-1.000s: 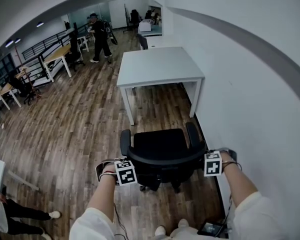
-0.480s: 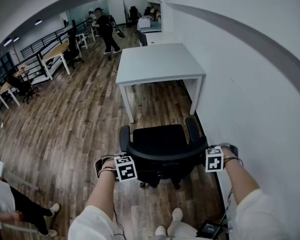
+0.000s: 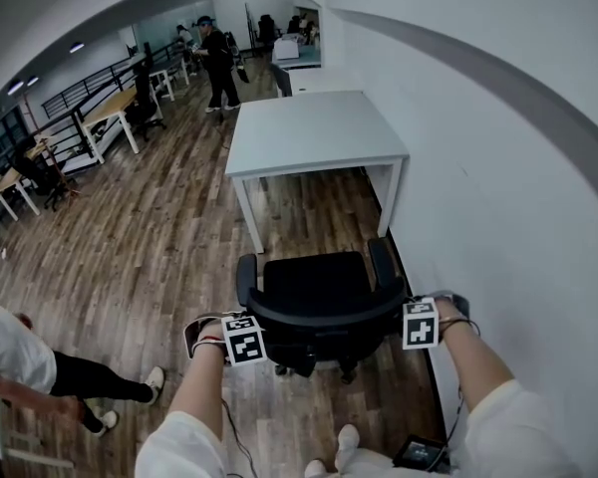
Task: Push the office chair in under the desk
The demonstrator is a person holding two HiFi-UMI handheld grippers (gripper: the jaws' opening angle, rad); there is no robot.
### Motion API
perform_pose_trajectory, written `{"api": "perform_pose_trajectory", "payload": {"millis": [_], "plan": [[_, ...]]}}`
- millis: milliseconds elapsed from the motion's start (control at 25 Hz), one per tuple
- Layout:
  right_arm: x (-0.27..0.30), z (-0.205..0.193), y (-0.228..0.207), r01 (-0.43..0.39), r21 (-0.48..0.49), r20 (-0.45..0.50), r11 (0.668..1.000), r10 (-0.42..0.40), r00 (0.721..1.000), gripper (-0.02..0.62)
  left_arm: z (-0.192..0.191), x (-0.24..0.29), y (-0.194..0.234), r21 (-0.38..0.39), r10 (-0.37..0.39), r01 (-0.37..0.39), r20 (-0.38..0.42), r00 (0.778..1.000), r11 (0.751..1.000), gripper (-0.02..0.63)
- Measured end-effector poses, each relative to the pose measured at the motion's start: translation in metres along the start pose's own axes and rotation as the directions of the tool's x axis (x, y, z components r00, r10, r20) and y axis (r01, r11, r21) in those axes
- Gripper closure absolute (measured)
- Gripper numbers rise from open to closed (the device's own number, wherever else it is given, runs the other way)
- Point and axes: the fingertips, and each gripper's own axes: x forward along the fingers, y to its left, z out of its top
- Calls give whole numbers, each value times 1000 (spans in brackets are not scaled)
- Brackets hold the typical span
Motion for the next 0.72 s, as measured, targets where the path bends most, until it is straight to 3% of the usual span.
{"api": "perform_pose_trajectory", "payload": {"millis": [320,720], "plan": [[4,-26,-23,25,-1,-9,1000,-25,1000,439,24,5,15,-2,11,-11,7,1000,1000,440],[-6,-12,-37,24,-53,40,998,-22,999,439,24,1,22,-30,27,-27,0,1000,999,443]]}}
